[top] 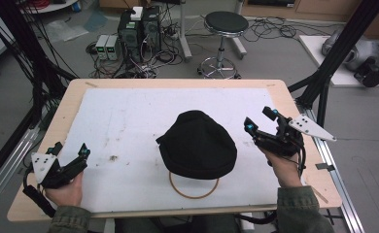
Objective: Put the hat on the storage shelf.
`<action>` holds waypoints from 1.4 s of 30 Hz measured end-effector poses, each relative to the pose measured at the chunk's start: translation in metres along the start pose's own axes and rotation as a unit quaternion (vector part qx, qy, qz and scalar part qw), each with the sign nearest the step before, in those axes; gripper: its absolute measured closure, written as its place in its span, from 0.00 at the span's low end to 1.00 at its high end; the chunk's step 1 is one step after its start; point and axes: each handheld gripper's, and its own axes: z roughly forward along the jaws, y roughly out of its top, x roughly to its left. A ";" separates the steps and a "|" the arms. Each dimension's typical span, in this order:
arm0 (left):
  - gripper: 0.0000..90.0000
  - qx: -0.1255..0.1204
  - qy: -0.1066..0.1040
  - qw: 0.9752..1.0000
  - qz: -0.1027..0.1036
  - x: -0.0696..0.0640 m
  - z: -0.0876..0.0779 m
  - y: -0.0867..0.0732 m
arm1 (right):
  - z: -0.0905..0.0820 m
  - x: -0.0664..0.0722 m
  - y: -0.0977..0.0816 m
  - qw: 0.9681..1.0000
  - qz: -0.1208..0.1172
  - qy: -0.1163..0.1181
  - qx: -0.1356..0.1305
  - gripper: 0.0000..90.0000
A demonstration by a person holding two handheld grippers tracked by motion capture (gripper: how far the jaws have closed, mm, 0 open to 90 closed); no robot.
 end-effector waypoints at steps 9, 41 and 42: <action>0.22 -0.002 -0.002 1.000 0.000 -0.001 0.000 0.001 | -0.010 -0.006 -0.015 0.997 -0.020 -0.078 0.005 0.22; 0.22 -0.012 0.014 1.000 -0.025 0.001 0.000 -0.002 | -0.022 -0.040 -0.105 0.966 0.004 -0.255 0.028 0.22; 0.22 -0.012 0.013 1.000 -0.025 0.002 0.000 -0.002 | -0.022 -0.041 -0.107 0.966 0.001 -0.258 0.029 0.22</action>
